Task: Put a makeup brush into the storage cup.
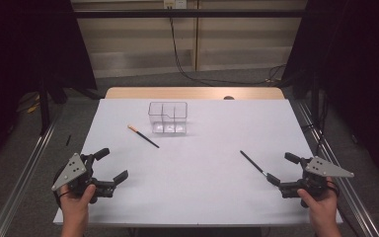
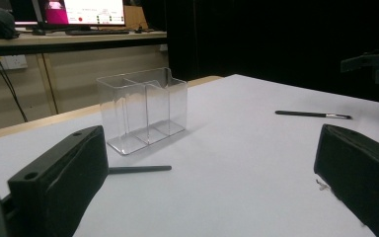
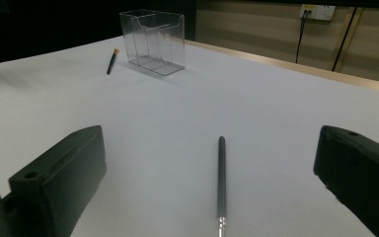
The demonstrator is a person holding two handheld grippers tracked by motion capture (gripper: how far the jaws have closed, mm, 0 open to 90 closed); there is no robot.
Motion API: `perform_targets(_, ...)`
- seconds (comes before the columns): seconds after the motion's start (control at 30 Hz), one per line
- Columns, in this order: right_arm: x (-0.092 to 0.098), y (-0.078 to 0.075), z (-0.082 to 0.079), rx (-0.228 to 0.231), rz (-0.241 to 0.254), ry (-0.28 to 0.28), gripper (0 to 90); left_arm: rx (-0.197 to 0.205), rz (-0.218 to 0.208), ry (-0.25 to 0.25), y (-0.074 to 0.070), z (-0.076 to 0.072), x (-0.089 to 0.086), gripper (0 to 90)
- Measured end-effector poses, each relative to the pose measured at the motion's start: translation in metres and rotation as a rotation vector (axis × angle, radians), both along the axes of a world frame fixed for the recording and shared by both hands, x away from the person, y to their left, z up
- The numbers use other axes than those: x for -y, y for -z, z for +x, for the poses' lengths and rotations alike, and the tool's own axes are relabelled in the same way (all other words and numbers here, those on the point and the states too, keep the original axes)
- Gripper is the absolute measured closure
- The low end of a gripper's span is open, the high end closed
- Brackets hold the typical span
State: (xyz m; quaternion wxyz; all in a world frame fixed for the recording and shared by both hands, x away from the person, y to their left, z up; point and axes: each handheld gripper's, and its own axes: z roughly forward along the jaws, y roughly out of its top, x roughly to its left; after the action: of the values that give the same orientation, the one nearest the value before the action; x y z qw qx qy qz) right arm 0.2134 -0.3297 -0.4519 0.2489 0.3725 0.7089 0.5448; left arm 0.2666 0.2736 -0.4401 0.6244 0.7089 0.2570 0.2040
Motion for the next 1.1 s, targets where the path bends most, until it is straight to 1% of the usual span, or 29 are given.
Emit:
perform_targets(0.1,0.003,0.0,-0.002,-0.001,0.001,0.011,0.0,0.001,0.005,0.006,0.001,0.001,0.003,0.0)
perform_targets(0.2,0.005,-0.001,-0.002,0.002,0.003,0.019,0.0,-0.004,-0.003,0.005,0.001,0.002,0.005,0.0)
perform_targets(0.3,0.006,-0.001,-0.002,0.002,0.007,0.02,0.0,-0.007,0.016,0.01,0.002,0.003,0.006,0.0)
perform_targets(0.4,0.005,-0.001,-0.001,0.004,0.006,0.017,0.0,-0.015,0.018,0.011,0.003,0.004,0.008,0.0)
perform_targets(0.43,0.005,-0.001,-0.001,0.004,0.006,0.017,0.0,-0.012,0.015,0.007,0.003,0.004,0.009,0.0)
perform_targets(0.5,0.004,-0.001,0.0,0.005,0.006,0.014,0.0,-0.017,0.011,0.011,0.002,0.005,0.011,0.0)
perform_targets(0.53,0.003,-0.001,0.0,0.003,0.003,0.009,0.0,-0.012,0.013,0.004,0.002,0.006,0.011,0.0)
perform_targets(0.6,0.003,-0.001,0.0,0.001,0.003,0.01,0.0,-0.02,-0.001,0.004,0.001,0.009,0.013,0.0)
perform_targets(0.7,0.003,-0.001,0.001,0.005,0.006,0.009,0.0,-0.029,0.009,0.001,0.001,0.013,0.017,0.0)
perform_targets(0.73,0.003,-0.001,0.001,0.005,0.006,0.009,0.0,-0.027,0.009,0.002,0.002,0.015,0.018,0.0)
perform_targets(0.8,0.004,-0.001,0.002,0.005,0.006,0.01,0.0,-0.041,-0.008,0.004,0.003,0.017,0.021,0.0)
perform_targets(0.9,0.005,-0.001,0.002,0.006,0.005,0.011,0.0,-0.047,0.006,0.005,0.002,0.02,0.024,0.0)
perform_targets(0.97,0.005,-0.001,0.001,0.005,0.007,0.013,0.0,-0.045,0.007,0.004,0.002,0.021,0.025,0.0)
perform_targets(1.1,0.005,-0.002,0.001,0.005,0.007,0.012,0.0,-0.04,0.033,-0.007,0.001,0.026,0.028,0.0)
